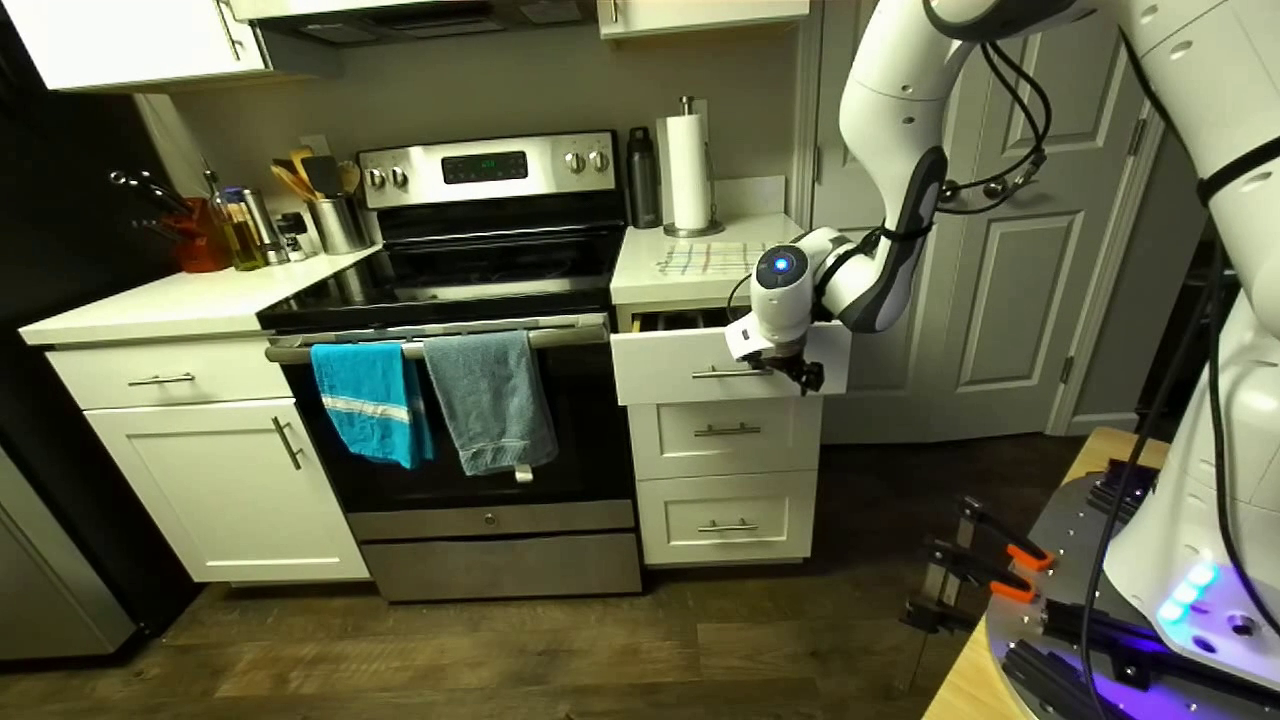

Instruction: Open the topmost drawer on the right.

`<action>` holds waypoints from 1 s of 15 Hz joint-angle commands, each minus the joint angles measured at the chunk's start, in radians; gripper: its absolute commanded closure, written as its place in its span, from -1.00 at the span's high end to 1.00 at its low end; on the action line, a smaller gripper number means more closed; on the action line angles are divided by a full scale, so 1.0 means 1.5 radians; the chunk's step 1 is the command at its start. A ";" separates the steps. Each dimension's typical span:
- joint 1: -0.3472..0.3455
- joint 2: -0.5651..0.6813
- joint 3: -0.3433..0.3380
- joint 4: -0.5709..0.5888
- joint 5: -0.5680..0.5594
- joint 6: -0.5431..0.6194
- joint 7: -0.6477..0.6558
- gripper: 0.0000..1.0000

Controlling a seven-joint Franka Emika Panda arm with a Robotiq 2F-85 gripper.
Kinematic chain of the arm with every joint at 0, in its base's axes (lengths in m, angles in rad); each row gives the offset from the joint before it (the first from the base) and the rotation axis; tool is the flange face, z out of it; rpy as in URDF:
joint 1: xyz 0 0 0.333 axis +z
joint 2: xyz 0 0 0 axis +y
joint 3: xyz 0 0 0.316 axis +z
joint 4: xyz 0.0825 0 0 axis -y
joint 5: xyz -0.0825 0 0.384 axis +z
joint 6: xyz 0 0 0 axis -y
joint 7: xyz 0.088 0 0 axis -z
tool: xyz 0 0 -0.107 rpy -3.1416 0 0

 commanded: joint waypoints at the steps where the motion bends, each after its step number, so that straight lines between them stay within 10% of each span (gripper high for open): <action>1: -0.001 0.002 0.000 0.004 0.000 0.000 0.000 1.00; 11: -0.037 0.009 0.021 0.024 0.006 -0.011 -0.003 1.00; 15: -0.020 0.024 0.001 0.034 -0.005 0.035 0.177 1.00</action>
